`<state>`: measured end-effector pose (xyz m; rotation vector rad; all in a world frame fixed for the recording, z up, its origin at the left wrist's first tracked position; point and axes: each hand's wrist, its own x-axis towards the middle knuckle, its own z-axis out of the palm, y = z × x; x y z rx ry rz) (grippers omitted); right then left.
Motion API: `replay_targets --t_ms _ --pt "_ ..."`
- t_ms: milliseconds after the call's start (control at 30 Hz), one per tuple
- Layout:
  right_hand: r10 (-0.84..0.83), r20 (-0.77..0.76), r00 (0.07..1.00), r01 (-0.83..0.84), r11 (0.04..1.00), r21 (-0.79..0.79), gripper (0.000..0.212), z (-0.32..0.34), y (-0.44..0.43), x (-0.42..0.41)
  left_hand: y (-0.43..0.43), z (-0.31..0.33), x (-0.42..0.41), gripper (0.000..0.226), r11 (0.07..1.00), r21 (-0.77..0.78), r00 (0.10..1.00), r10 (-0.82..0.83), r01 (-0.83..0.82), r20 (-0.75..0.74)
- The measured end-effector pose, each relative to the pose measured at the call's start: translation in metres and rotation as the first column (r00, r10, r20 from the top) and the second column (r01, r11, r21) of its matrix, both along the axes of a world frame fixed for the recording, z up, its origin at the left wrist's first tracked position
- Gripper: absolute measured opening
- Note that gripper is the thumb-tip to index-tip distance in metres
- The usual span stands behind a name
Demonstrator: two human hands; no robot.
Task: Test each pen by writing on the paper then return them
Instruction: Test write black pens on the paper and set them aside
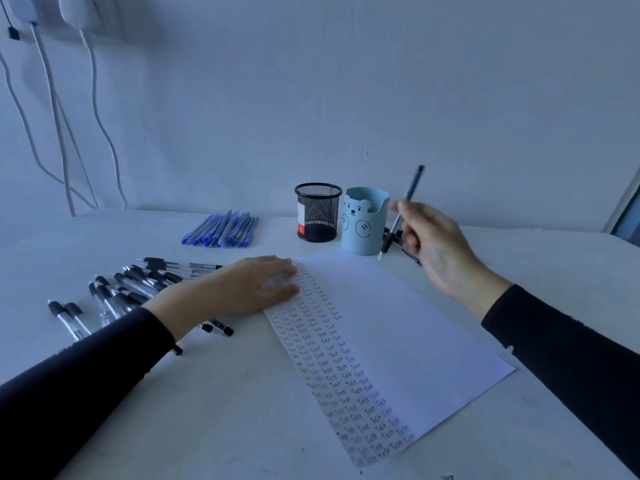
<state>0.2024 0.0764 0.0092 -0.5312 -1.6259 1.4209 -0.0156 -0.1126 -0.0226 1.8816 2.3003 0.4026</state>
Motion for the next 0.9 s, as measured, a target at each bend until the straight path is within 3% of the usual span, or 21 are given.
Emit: replay_targets --t_ms 133,233,333,467,533,667,800,900 --pt "-0.303 0.091 0.949 0.251 0.895 0.369 0.005 -0.004 0.025 0.023 -0.006 0.006 -0.013 0.088 0.998 0.053 0.999 0.046 -0.045 -0.015" --pt "-0.345 0.209 0.915 0.261 0.902 0.343 0.011 -0.013 0.04 0.031 -0.012 0.013 -0.022 0.079 0.992 0.088 0.994 0.098 -0.093 -0.046" --pt "-0.369 0.33 0.869 0.194 0.868 0.457 0.016 -0.024 0.052 0.033 -0.018 0.02 -0.036 0.061 0.982 0.135 0.987 0.144 -0.134 -0.067" --pt "-0.467 0.317 0.825 0.201 0.768 0.608 0.008 -0.037 0.058 0.029 -0.024 0.028 -0.051 0.024 0.974 0.165 0.977 0.174 -0.153 -0.12" --pt "-0.525 0.336 0.782 0.189 0.714 0.674 0.007 -0.04 0.057 0.025 -0.026 0.029 -0.058 0.02 0.966 0.178 0.969 0.213 -0.19 -0.122" --pt "-0.7 0.316 0.641 0.129 0.504 0.854 0.008 -0.042 0.059 0.023 -0.032 0.032 -0.069 0.018 0.959 0.152 0.963 0.254 -0.239 -0.09" --pt "-0.72 0.361 0.592 0.087 0.502 0.86 0.016 -0.043 0.063 0.025 -0.038 0.035 -0.073 0.01 0.963 0.093 0.961 0.262 -0.254 -0.093" --pt "-0.706 0.341 0.621 0.079 0.489 0.869 0.016 -0.041 0.057 0.024 -0.037 0.033 -0.076 0.006 0.963 0.067 0.956 0.266 -0.259 -0.124"
